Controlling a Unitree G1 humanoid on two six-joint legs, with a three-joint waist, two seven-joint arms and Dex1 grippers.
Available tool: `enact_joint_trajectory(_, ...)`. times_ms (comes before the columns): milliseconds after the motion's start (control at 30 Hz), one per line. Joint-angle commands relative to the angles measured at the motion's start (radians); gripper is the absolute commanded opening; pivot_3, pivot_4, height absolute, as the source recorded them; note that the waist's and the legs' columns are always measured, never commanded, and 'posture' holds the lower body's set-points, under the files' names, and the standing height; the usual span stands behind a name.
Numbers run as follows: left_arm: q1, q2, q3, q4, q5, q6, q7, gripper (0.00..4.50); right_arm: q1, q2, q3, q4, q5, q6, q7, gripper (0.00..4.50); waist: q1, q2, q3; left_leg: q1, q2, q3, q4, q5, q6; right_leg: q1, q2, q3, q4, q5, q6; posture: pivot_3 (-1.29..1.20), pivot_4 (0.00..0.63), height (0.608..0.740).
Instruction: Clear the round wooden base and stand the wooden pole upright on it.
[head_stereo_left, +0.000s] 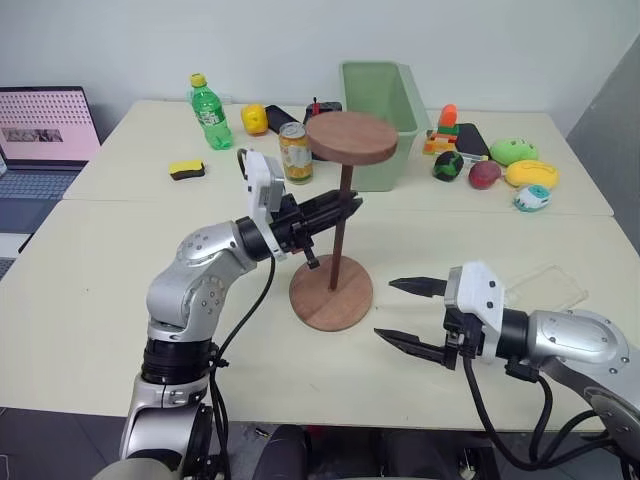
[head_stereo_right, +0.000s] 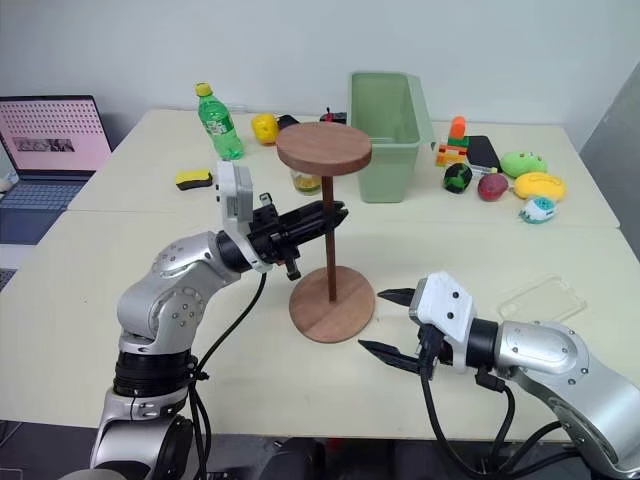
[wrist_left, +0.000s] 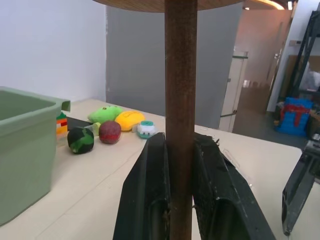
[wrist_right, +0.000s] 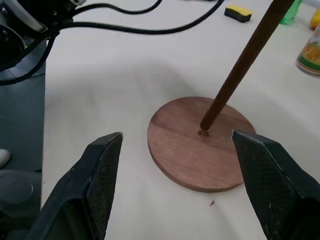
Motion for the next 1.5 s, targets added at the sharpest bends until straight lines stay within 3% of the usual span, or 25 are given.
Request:
enact_joint_trajectory(33,-0.003,-0.003,-0.007,-0.019,0.008,-0.049,0.006,0.27,-0.033,-0.008,-0.011,-0.011,0.018,0.013,-0.001,3.62,0.0,0.0,0.0,0.0,0.0,0.0,0.0,0.0,0.0,0.0,0.0,0.0,0.0,0.0,0.0,0.0,0.15,0.74)
enact_joint_trajectory(400,0.007,-0.011,-0.031,0.01,0.024,-0.08,0.01,0.27,-0.08,-0.018,-0.006,0.014,0.028,0.034,0.012,3.62,0.001,0.0,0.0,0.0,0.0,0.0,0.0,-0.002,0.003,0.0,0.0,0.0,0.0,0.0,0.0,0.0,0.15,0.74)
enact_joint_trajectory(1500,0.062,-0.024,-0.059,0.054,0.08,-0.165,0.044,0.27,-0.008,-0.031,0.001,0.006,-0.02,-0.022,0.04,3.62,0.001,0.0,0.0,0.0,0.0,0.0,0.0,-0.002,0.003,0.0,0.0,0.0,-0.001,0.0,0.0,0.0,0.15,0.74)
